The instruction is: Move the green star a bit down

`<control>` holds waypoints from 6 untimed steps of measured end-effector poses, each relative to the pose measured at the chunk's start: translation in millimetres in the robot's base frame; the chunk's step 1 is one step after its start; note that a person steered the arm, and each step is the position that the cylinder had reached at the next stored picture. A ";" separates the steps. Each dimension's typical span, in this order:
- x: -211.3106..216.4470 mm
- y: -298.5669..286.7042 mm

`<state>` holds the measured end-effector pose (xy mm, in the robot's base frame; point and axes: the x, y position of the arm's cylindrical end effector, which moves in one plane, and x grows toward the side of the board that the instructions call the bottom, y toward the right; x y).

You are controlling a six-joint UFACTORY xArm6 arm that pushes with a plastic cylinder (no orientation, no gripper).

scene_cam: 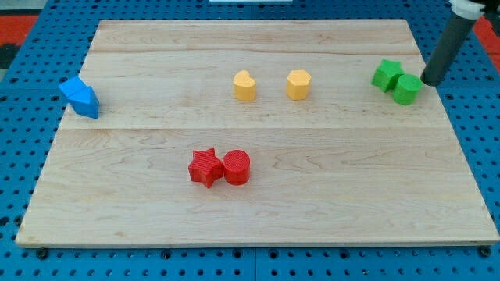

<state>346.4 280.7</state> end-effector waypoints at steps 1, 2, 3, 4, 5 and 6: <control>-0.6 -42.3; -6.0 -78.3; -27.2 -54.7; -54.0 -68.8; -47.6 -114.0; -22.0 -115.0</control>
